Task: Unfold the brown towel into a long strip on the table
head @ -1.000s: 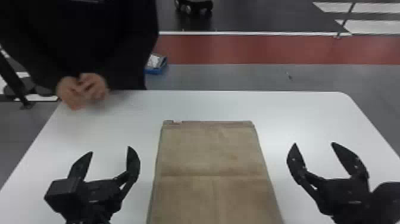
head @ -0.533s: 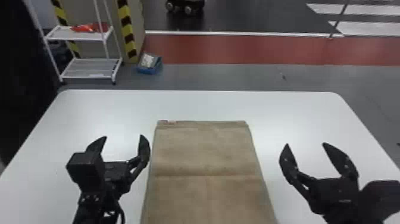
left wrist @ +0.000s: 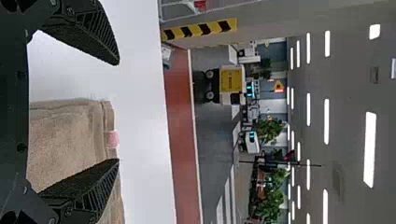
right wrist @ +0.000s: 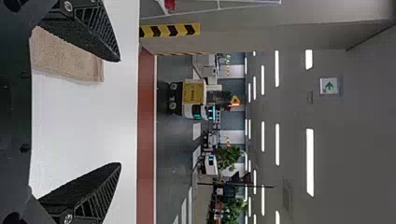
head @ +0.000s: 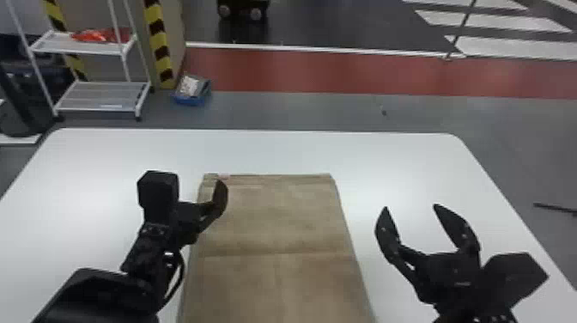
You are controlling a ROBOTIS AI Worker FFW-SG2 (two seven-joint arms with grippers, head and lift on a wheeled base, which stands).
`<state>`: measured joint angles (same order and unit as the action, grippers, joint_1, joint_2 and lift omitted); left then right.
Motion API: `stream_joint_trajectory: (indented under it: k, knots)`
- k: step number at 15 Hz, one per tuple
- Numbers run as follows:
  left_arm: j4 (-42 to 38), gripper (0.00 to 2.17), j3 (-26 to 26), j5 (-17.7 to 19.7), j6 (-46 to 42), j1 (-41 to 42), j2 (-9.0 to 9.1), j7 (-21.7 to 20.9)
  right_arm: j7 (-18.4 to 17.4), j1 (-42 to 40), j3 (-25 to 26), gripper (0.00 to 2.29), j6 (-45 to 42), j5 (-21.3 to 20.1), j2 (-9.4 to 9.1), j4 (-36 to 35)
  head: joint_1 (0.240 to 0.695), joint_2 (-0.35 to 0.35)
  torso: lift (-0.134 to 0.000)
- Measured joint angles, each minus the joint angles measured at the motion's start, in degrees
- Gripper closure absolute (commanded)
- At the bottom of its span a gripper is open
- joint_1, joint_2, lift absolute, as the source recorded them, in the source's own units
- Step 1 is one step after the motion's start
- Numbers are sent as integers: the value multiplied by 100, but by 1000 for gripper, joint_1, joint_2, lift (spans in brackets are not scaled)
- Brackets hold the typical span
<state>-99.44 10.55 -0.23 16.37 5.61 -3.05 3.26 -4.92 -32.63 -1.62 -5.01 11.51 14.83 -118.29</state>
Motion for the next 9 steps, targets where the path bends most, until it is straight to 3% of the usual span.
stream_joint_trajectory:
  k: [6, 9]
  knots:
    - [1005, 154, -69, 86, 341, -802, 18, -633, 0, 129, -95, 76, 39, -1, 35, 156, 695, -115, -124]
    - [1380, 211, -137, 106, 394, -1038, 18, -713, 0, 151, -114, 76, 40, 0, 50, 189, 695, -109, -124]
